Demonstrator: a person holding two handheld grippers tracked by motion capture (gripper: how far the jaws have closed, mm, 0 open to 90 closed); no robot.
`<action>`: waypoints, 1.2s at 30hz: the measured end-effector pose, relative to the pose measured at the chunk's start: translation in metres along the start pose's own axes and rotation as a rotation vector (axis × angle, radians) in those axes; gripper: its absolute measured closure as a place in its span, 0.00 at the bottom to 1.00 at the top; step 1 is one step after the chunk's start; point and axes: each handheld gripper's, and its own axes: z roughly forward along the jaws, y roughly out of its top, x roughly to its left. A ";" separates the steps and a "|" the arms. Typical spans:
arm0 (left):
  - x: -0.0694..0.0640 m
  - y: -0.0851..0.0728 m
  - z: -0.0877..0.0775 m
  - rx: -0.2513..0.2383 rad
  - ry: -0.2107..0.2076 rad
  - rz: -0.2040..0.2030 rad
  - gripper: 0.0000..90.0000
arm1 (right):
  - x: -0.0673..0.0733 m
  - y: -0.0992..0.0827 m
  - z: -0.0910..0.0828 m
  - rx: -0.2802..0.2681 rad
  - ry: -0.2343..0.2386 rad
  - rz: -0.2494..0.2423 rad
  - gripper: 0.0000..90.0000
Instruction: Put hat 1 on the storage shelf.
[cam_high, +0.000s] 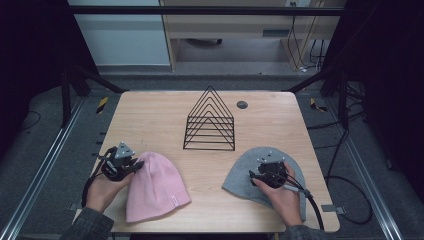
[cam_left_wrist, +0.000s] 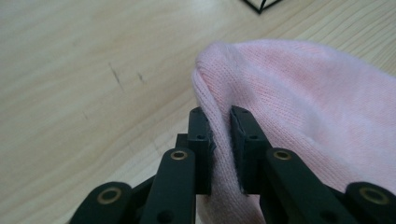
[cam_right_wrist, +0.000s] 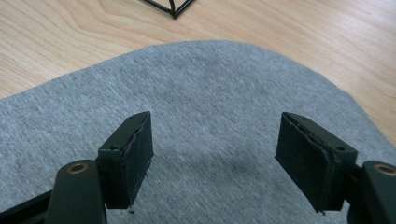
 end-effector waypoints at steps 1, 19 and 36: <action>-0.002 0.003 -0.004 -0.022 0.002 0.004 0.88 | 0.000 0.000 -0.001 -0.008 0.000 0.009 0.30; -0.042 0.084 -0.070 -0.117 -0.001 0.300 0.89 | 0.025 0.034 -0.030 -0.137 0.078 -0.092 0.30; -0.019 0.147 -0.094 -0.157 -0.007 0.311 0.88 | 0.062 0.098 -0.043 -0.181 0.263 -0.193 0.39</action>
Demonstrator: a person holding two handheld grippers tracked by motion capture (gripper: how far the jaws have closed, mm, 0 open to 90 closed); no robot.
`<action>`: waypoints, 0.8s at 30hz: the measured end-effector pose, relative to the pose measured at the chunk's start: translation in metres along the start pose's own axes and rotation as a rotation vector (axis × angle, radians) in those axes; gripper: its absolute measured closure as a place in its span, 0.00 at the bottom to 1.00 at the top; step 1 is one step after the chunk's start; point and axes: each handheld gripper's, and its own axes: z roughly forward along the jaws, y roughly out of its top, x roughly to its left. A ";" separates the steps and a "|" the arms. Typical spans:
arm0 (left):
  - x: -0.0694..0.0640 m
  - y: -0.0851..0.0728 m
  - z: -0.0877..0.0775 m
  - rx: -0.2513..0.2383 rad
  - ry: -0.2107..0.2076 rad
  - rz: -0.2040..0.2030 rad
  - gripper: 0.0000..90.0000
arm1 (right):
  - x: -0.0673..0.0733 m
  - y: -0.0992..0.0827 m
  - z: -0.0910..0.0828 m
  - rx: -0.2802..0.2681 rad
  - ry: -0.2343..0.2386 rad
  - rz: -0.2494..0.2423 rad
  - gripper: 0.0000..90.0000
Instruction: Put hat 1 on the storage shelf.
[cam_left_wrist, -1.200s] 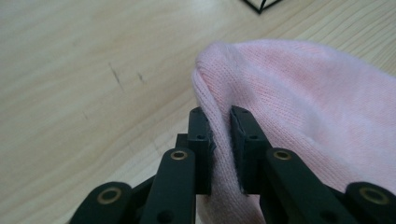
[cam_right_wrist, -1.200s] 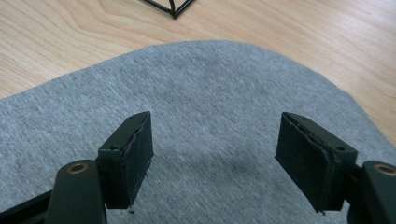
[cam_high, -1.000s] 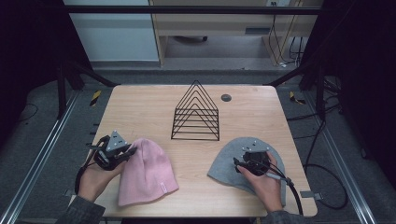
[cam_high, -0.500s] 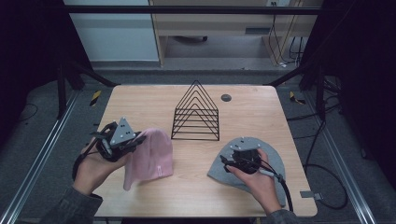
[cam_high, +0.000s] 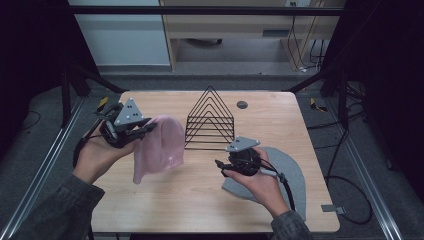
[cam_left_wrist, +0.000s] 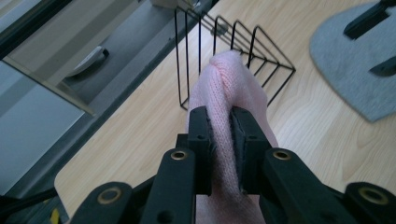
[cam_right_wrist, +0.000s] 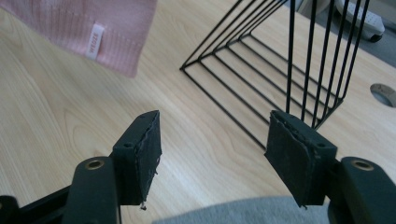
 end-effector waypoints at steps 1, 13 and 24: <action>0.001 0.003 -0.002 -0.005 0.002 0.000 0.88 | -0.001 0.003 0.000 -0.004 0.001 0.004 0.39; 0.004 0.026 -0.021 -0.054 0.012 0.023 0.88 | 0.000 0.029 -0.001 -0.016 0.054 0.021 0.34; -0.001 0.046 -0.028 -0.093 -0.006 0.045 0.88 | 0.012 0.038 0.007 -0.022 0.114 -0.015 0.38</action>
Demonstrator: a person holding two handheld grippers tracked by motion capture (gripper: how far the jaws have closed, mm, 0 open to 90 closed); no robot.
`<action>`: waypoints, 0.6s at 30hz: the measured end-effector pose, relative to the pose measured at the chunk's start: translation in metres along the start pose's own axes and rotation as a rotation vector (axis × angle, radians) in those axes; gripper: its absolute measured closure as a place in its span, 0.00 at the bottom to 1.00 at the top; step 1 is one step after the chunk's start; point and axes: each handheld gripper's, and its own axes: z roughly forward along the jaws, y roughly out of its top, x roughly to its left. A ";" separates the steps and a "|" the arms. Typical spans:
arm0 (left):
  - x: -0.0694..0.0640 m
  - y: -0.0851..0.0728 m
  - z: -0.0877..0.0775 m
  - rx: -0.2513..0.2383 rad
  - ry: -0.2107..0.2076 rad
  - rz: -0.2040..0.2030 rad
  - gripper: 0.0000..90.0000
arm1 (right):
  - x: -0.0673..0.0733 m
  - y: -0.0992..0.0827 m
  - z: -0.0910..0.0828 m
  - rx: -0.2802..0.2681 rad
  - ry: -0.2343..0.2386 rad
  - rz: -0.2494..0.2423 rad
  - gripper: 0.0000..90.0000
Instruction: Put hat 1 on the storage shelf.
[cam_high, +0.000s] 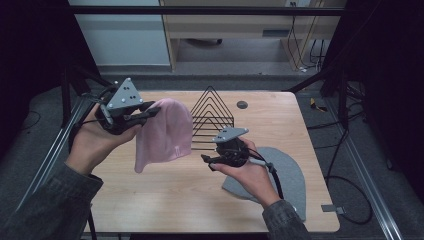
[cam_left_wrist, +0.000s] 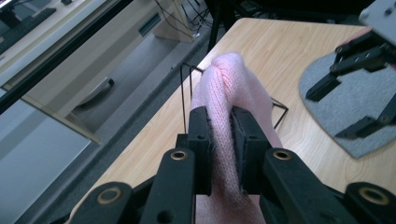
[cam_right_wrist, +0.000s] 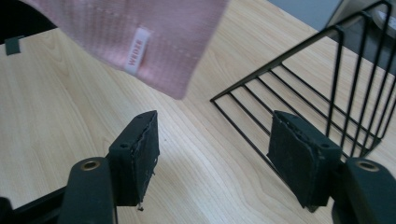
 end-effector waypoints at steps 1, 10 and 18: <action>-0.001 0.002 0.001 -0.004 -0.004 0.001 0.88 | 0.001 0.001 0.001 0.001 0.007 -0.003 0.38; -0.014 0.016 0.008 -0.021 -0.038 0.025 0.88 | 0.005 0.002 0.008 0.014 0.031 -0.026 0.39; -0.018 0.022 0.021 -0.024 -0.061 0.029 0.88 | -0.002 -0.003 0.006 0.026 0.029 -0.010 0.38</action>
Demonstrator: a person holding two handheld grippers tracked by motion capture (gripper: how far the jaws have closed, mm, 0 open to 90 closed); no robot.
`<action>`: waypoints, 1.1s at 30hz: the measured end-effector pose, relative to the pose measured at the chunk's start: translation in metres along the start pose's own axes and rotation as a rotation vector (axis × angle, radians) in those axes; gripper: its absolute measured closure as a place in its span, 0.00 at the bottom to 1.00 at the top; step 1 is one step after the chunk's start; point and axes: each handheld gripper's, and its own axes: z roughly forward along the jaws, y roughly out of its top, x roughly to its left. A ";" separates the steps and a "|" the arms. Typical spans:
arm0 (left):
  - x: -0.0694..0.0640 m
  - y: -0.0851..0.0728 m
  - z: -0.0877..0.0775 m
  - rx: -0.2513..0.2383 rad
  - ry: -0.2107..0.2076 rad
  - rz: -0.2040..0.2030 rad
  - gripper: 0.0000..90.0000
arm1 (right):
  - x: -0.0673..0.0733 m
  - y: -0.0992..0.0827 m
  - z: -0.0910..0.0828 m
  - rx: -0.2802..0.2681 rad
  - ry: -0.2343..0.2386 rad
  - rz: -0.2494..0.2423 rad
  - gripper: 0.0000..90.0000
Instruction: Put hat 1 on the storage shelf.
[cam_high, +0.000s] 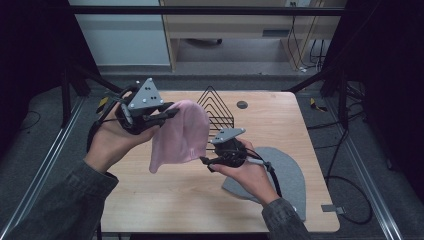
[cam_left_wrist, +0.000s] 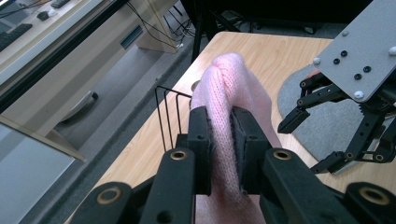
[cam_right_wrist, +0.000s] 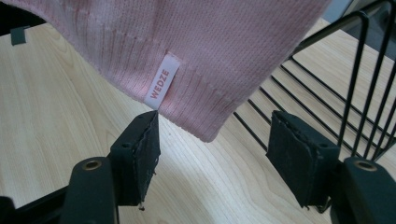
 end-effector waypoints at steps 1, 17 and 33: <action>0.000 0.001 0.001 -0.002 -0.002 -0.002 0.88 | -0.001 -0.001 0.000 -0.002 -0.002 0.002 0.38; -0.006 0.013 0.008 -0.028 -0.030 0.001 0.88 | -0.009 -0.005 -0.008 0.000 -0.005 0.010 0.36; -0.006 0.025 0.016 -0.076 -0.043 -0.003 0.88 | -0.029 0.000 -0.013 -0.034 0.032 0.020 0.60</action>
